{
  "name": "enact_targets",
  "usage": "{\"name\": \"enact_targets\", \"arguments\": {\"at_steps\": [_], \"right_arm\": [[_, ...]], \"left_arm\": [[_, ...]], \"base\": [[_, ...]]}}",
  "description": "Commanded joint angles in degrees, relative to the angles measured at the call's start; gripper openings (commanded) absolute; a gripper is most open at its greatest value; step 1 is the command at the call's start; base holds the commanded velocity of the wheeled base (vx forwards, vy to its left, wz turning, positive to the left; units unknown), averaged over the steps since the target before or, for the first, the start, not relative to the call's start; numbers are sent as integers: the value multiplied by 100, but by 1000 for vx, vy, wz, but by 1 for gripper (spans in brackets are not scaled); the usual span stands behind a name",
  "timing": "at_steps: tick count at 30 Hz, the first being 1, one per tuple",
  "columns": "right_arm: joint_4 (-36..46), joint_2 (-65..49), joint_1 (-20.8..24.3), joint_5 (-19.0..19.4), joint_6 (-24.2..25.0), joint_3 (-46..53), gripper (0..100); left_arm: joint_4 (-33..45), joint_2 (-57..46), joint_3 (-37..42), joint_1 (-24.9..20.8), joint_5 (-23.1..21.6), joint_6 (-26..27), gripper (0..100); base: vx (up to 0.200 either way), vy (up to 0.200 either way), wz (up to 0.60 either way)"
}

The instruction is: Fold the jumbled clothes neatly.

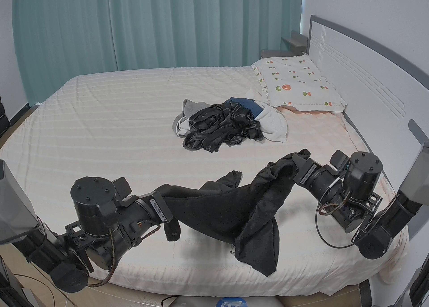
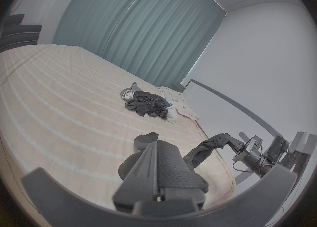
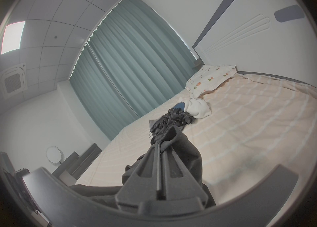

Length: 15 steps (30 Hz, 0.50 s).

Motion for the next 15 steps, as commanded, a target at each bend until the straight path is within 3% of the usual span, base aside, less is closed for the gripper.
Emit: {"name": "enact_targets", "arguments": {"at_steps": [1, 5, 15], "right_arm": [[-87, 176, 4, 18, -2, 251, 0], [-96, 176, 13, 27, -2, 286, 0], [-113, 123, 13, 18, 7, 418, 0]], "left_arm": [[-12, 22, 218, -78, 4, 56, 0], [-39, 31, 297, -114, 65, 373, 0], [-92, 66, 332, -157, 56, 329, 0]], "base": [[0, 0, 0], [0, 0, 0], [0, 0, 0]]}}
